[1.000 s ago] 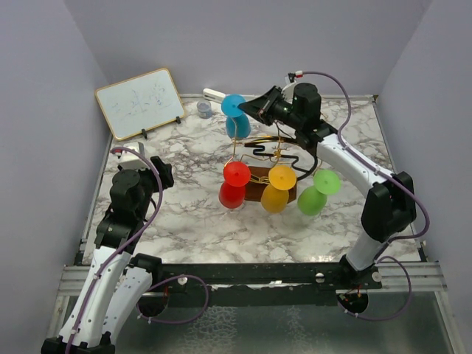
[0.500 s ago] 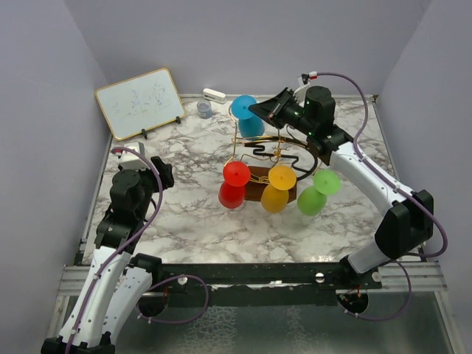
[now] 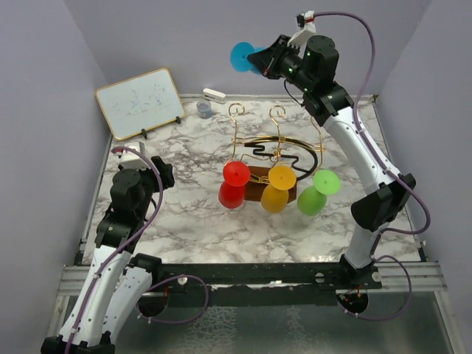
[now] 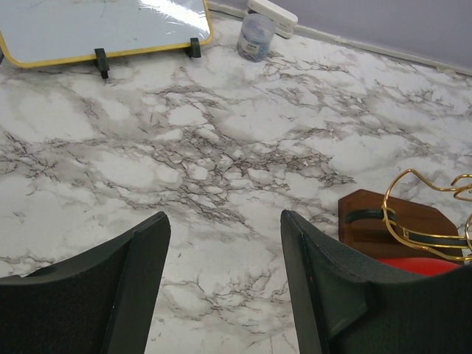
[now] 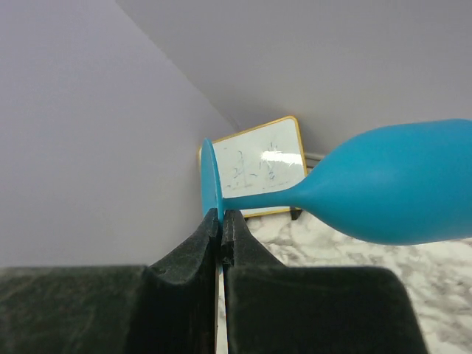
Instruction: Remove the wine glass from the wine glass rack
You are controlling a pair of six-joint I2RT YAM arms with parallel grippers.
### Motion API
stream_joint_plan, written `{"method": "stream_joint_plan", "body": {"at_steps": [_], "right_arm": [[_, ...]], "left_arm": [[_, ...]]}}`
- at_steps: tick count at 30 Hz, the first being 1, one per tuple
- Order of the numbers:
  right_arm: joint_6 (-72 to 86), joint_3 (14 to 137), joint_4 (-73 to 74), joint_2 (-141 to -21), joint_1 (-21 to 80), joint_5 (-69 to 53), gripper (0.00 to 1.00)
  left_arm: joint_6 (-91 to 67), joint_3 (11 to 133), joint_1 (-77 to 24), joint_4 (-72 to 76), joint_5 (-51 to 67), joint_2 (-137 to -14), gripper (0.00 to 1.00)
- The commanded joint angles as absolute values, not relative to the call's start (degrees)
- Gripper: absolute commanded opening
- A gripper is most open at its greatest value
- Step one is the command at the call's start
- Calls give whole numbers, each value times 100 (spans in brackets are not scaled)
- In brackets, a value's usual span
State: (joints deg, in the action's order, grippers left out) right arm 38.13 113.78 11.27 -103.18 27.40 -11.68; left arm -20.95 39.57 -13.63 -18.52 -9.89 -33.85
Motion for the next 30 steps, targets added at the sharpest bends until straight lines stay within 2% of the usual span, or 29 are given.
{"method": "stream_joint_plan", "body": {"at_steps": [1, 4, 8, 12, 17, 22, 30], "right_arm": [[1834, 12369, 1826, -10547, 3136, -1555, 1], [404, 12017, 1842, -10117, 3899, -1169, 1], [-1185, 10592, 1389, -9104, 5007, -382, 1], [-1775, 9405, 1213, -8046, 5622, 152, 1], [-2209, 8370, 1654, -6701, 6018, -777, 1], [-2341, 7768, 2264, -5501, 6051, -2080, 1], [-3447, 7010, 2683, -4878, 6053, -2505, 1]], "left_arm": [[-2156, 3981, -1380, -1771, -926, -3442, 65], [-2174, 3981, -1380, -1760, -898, -3486, 67], [-2173, 4015, -1379, -1804, -865, -3575, 68], [-2159, 4108, -1378, -1911, -961, -3642, 68], [-2321, 4493, -1372, -2346, -857, -3528, 69], [-2671, 5592, -1379, -3085, -321, -3475, 69], [-3130, 7862, -1380, -4848, 1263, -4312, 69]]}}
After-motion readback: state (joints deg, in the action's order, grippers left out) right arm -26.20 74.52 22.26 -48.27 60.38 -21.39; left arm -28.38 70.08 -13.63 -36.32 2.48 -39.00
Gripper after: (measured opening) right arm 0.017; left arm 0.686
